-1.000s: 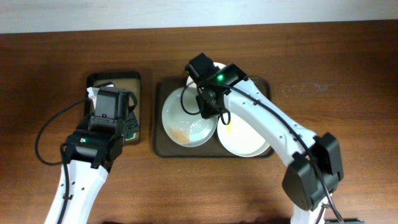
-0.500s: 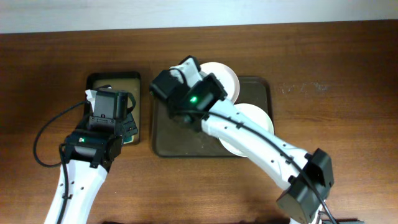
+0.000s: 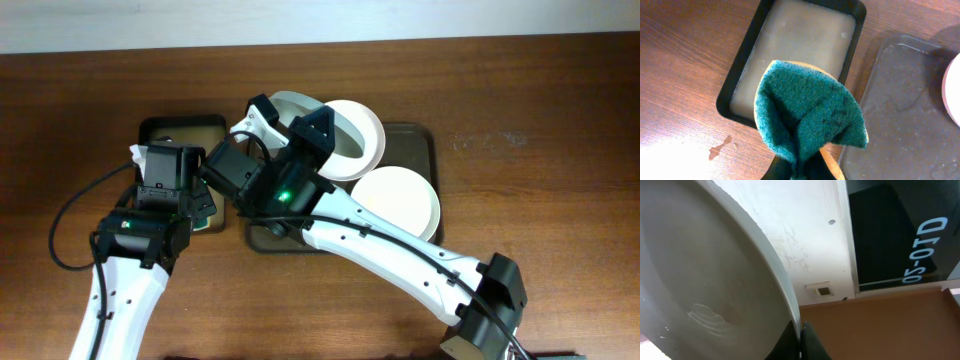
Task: Clean dirty plates on tray and stack at the side
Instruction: 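Carry the pale blue plate with the right gripper to the table's right side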
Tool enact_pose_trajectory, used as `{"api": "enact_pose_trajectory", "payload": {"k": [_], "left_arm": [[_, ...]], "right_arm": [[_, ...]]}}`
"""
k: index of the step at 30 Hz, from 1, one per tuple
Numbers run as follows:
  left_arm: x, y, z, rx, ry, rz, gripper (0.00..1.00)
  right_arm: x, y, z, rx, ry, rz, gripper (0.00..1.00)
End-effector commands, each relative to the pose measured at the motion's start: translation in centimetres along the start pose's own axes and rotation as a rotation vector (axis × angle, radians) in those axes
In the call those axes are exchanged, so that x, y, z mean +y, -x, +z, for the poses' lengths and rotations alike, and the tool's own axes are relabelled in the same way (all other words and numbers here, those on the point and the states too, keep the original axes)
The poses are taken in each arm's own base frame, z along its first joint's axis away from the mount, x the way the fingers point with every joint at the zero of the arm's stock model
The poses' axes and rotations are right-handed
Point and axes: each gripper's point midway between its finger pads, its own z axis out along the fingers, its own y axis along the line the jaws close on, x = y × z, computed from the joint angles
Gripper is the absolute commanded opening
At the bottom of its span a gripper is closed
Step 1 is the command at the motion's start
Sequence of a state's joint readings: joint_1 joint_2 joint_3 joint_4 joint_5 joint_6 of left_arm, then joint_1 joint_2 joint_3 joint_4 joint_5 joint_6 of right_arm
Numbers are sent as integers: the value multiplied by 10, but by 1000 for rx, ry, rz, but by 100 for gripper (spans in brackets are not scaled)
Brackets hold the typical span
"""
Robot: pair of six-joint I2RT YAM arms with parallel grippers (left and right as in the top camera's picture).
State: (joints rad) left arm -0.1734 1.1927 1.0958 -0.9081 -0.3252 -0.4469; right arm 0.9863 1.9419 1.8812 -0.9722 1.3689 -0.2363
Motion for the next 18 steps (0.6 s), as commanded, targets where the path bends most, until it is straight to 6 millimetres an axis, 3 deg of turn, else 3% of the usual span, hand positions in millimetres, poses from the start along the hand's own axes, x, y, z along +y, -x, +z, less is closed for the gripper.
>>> {"api": "enact_pose_trajectory", "payload": {"k": [1, 5, 8, 10, 11, 16, 18], "left_arm": [[-5, 1, -4, -13, -15, -2, 0], [-5, 1, -4, -13, -14, -1, 0], [-5, 1, -4, -13, -14, -1, 0], [-5, 1, -4, -13, -15, -1, 0], [-5, 1, -4, -13, -15, -2, 0], [-5, 2, -4, -16, -16, -3, 0], [-5, 2, -4, -16, -16, -2, 0]], "right_arm": [[-15, 2, -1, -6, -5, 34, 4], [6, -1, 19, 12, 138, 182, 4], [58, -10, 44, 78, 516, 333, 4], [93, -16, 46, 117, 842, 378, 4], [102, -29, 53, 173, 1024, 429, 4], [90, -62, 80, 302, 1366, 690, 4], [72, -84, 106, 338, 1434, 832, 4]]}}
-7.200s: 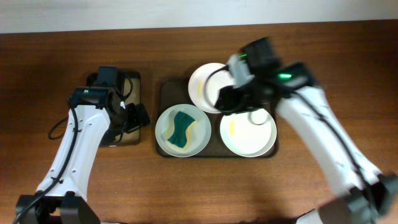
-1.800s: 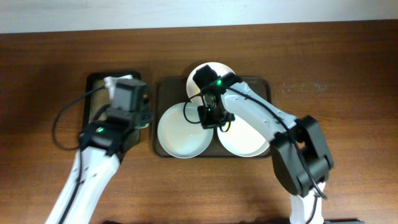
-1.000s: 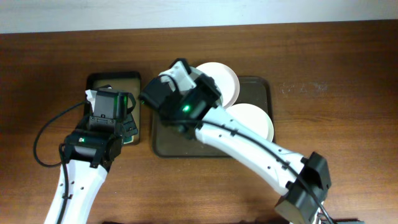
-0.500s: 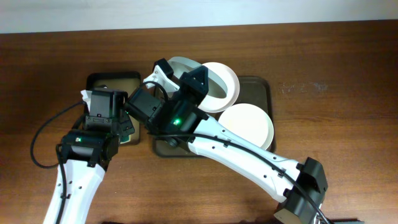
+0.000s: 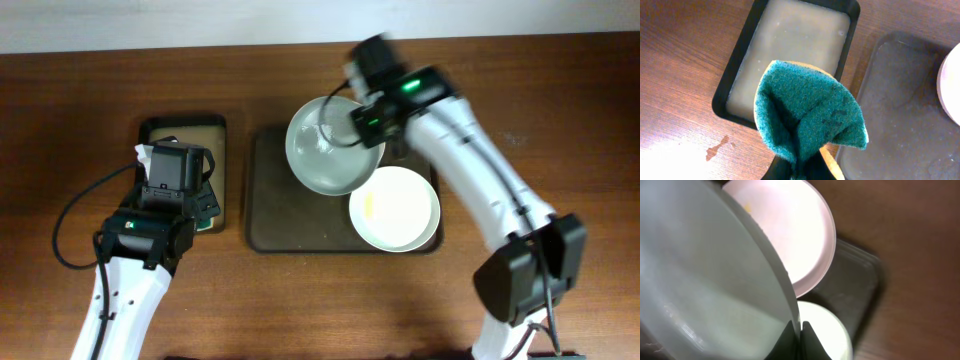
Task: Clean dirty plates on tray and stack at the side
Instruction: 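Carry the pale blue plate with the right gripper to the table's right side, then release the blue plate and reach the right gripper to the pink plate rim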
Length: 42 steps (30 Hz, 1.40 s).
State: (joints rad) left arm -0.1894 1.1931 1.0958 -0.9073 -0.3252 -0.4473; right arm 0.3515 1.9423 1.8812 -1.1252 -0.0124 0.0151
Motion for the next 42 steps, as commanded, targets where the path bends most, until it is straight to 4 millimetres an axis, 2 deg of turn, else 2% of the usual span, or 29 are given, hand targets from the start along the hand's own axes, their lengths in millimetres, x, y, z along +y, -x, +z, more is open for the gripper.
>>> {"api": "enact_pose_trajectory", "payload": {"k": [1, 3, 4, 7, 8, 12, 17, 20, 22, 27, 28, 29, 30, 32, 34, 36, 39, 42], "left_arm": [[-1, 3, -3, -14, -6, -14, 0], [-1, 2, -2, -12, -5, -14, 0], [-1, 2, -2, -10, -4, -13, 0], [-1, 1, 0, -5, -2, -11, 0], [-1, 0, 2, 2, 2, -8, 0], [-3, -2, 8, 22, 12, -1, 0], [-5, -4, 16, 38, 20, 6, 0], [-6, -3, 18, 36, 19, 5, 0], [-6, -3, 18, 36, 19, 5, 0], [-6, -3, 18, 36, 19, 5, 0], [-6, -3, 18, 36, 19, 5, 0], [-6, -3, 18, 36, 19, 5, 0], [-6, -3, 18, 36, 19, 5, 0], [-6, -3, 18, 36, 19, 5, 0], [-6, -3, 18, 36, 19, 5, 0], [-6, -3, 18, 36, 19, 5, 0], [-6, -3, 18, 35, 18, 4, 0], [-6, -2, 18, 33, 17, 3, 0]], "right_arm": [[-15, 7, -26, -43, 376, 210, 4], [-52, 2, -25, -48, 347, 298, 4], [-89, -7, -24, -51, 313, 387, 4], [-142, -26, -19, -50, 251, 501, 4], [-178, -43, -17, -40, 168, 568, 4], [-268, -98, -21, 4, -68, 861, 4], [-316, -148, -14, 3, -109, 1005, 4], [-327, -169, 2, 7, -119, 1044, 4], [-326, -175, 14, 16, -115, 1047, 4], [-317, -179, 41, 18, -108, 1019, 5], [-316, -178, 42, 21, -106, 1016, 9], [-316, -178, 43, 22, -105, 1015, 22], [-315, -178, 43, 23, -105, 1015, 30], [-315, -179, 43, 26, -103, 1016, 32], [-311, -178, 43, 29, -90, 1015, 56], [-301, -168, 45, 13, -26, 1005, 59], [-262, -128, 47, -60, 192, 878, 59], [-219, -96, 56, -62, 259, 750, 59]]}}
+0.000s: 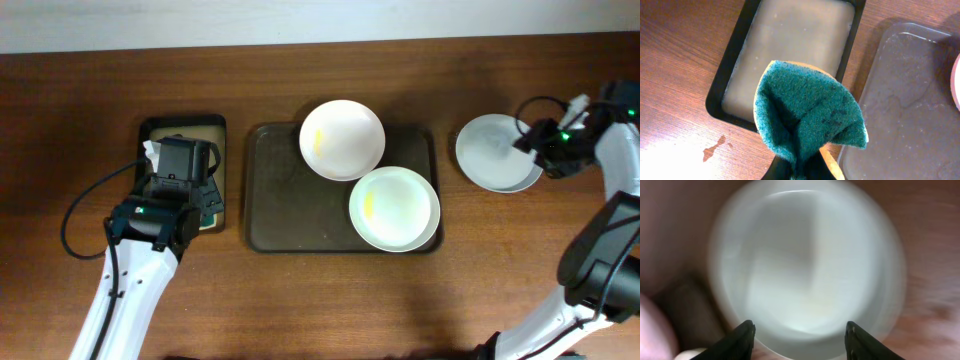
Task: Clean dirty plates on tray and stack at the side
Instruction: 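Release the blue plate and reach the right gripper to the pink plate rim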
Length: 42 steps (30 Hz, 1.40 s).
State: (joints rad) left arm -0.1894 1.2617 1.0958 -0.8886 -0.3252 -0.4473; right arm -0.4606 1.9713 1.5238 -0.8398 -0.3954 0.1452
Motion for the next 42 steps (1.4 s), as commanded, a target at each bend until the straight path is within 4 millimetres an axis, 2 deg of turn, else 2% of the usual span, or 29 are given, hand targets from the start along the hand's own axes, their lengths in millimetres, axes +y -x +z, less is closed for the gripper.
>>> {"api": "enact_pose_trajectory", "payload": {"k": [1, 4, 8, 11, 15, 19, 21, 23, 24, 26, 32, 36, 42], "left_arm": [[-2, 2, 0, -10, -4, -13, 0], [-2, 2, 0, -9, -4, -12, 0], [-2, 2, 0, -9, -4, -12, 0], [-2, 2, 0, -9, -4, -12, 0], [-2, 2, 0, -10, -4, -12, 0], [-2, 2, 0, -10, -4, -12, 0], [-2, 2, 0, -10, -4, -12, 0], [-2, 2, 0, -10, -4, -12, 0], [-2, 2, 0, -10, -4, -12, 0], [-2, 2, 0, -10, -4, -12, 0], [-2, 3, 0, -12, -5, -14, 0], [-2, 3, 0, -13, -5, -14, 0], [-6, 2, 0, -4, -26, -14, 0]], "right_arm": [[74, -26, 25, 74, 137, -178, 59], [112, -41, 44, 71, 66, -323, 63], [161, -61, 70, -7, -82, -537, 75], [196, -79, 90, -51, -69, -636, 79], [219, -95, 110, -52, -30, -682, 76], [220, -107, 133, -25, -30, -703, 70], [217, -109, 142, -14, -35, -671, 60], [214, -111, 146, -7, -39, -637, 41], [216, -112, 146, -5, -33, -638, 36], [220, -115, 147, 3, -9, -643, 34], [235, -133, 147, 48, 64, -660, 18], [245, -146, 148, 62, 79, -686, 12], [260, -181, 150, 119, 89, -744, 9]]}}
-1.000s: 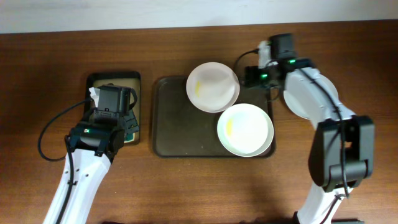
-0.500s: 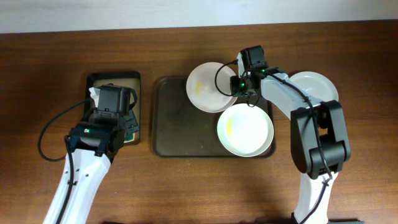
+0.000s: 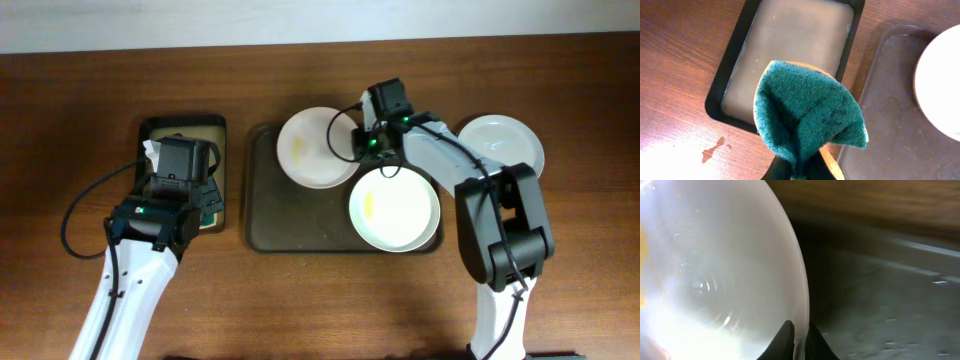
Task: Clean dirty plates on tray and stack at the side
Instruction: 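Release the blue plate and reach the right gripper to the pink plate rim, then grasp the pink plate rim with the right gripper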
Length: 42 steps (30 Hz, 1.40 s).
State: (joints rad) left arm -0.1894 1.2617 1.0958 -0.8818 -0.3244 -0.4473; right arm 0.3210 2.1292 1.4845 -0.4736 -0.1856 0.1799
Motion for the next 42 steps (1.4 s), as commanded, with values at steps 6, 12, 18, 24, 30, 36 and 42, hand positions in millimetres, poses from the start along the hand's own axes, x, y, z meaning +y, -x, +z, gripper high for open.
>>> {"api": "enact_pose_trajectory", "payload": {"k": [6, 12, 18, 24, 30, 36, 42], "left_arm": [[-7, -2, 6, 21, -17, -5, 0], [-20, -9, 23, 75, -51, 5, 0], [-40, -10, 33, 100, -129, 4, 0], [-39, -12, 34, 111, -124, 7, 0], [-44, -12, 33, 110, -149, 4, 0], [-44, -12, 33, 112, -152, 3, 0], [-57, -12, 31, 123, -221, -1, 0]], "right_arm": [[46, -38, 9, 119, 41, -77, 9], [49, -41, 9, 125, 42, -83, 38], [54, -20, 10, 40, 62, -98, 63], [55, -13, 12, 12, 65, -103, 28], [48, -32, 19, 84, 44, -81, 24], [40, -46, 20, 140, -1, 39, 35], [40, -48, 20, 150, -4, 40, 20]]}}
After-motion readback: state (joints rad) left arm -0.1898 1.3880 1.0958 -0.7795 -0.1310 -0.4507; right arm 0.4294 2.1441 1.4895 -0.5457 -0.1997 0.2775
